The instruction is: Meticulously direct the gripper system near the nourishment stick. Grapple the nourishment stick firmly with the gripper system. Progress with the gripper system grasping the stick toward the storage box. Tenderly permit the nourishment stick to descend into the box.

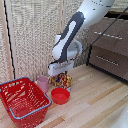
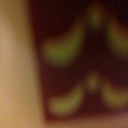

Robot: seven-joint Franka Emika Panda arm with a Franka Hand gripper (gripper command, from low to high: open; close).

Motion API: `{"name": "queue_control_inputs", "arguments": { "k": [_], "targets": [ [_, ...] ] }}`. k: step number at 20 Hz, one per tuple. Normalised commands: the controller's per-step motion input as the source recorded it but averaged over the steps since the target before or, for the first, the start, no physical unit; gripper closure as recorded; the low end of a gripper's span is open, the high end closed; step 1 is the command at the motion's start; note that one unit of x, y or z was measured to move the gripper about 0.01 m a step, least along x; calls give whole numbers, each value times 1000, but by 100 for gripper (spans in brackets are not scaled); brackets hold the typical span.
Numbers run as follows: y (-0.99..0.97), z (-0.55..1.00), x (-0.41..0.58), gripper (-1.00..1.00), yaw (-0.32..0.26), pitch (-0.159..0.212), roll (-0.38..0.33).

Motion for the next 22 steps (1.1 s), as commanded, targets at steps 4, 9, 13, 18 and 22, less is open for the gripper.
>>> {"name": "queue_control_inputs", "arguments": {
  "k": [4,9,13,18,22],
  "targets": [
    [0,87,0,100,-93,9,1],
    [-56,619,60,100,-28,106,4],
    [-35,891,157,100,14,136,0],
    [0,901,183,100,107,133,0],
    [0,836,88,100,82,156,0]
  ]
}}
